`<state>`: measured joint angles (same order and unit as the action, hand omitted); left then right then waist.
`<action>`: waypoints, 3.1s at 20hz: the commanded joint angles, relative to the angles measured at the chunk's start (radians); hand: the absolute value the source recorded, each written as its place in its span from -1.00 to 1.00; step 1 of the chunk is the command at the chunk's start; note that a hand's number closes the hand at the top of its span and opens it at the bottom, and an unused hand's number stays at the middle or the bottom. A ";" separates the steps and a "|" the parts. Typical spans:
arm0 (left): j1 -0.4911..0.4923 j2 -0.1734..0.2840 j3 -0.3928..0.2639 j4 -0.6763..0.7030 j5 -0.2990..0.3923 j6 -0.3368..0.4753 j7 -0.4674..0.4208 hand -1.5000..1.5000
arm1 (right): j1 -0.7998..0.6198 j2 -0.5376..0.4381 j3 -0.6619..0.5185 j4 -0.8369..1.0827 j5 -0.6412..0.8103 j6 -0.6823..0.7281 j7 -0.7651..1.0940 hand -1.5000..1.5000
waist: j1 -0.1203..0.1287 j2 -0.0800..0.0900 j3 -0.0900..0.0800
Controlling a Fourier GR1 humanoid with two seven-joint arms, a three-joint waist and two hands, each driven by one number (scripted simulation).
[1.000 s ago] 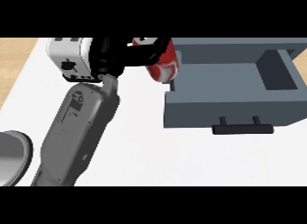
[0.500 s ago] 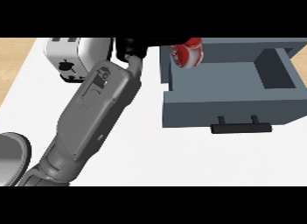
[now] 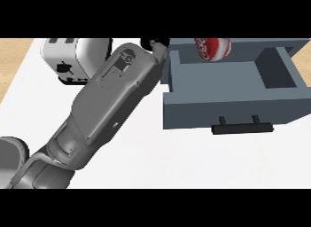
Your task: Pick up the can, place it into the drawer and close the drawer
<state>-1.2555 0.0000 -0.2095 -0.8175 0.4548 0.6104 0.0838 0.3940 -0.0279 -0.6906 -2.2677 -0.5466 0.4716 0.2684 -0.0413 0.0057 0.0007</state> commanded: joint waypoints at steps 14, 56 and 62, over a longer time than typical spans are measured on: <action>-0.150 0.000 -0.190 0.258 0.282 0.070 -0.129 1.00 | -0.028 -0.018 -0.003 -0.057 -0.044 -0.046 0.082 -1.00 | -0.030 0.005 0.001; -0.159 0.000 -0.398 0.322 0.573 0.184 -0.391 -1.00 | -0.253 -0.079 0.162 -0.152 0.538 0.059 -0.173 -1.00 | -0.001 0.013 0.001; -0.172 0.000 -0.378 0.311 0.606 0.173 -0.346 -1.00 | -0.346 -0.045 0.357 -0.090 0.849 0.013 -0.213 -1.00 | 0.035 0.009 0.000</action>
<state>-1.4221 0.0000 -0.6024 -0.5027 1.0465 0.7989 -0.2795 0.1044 -0.0902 -0.4424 -2.3941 0.1197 0.5081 0.0822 -0.0320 0.0167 0.0008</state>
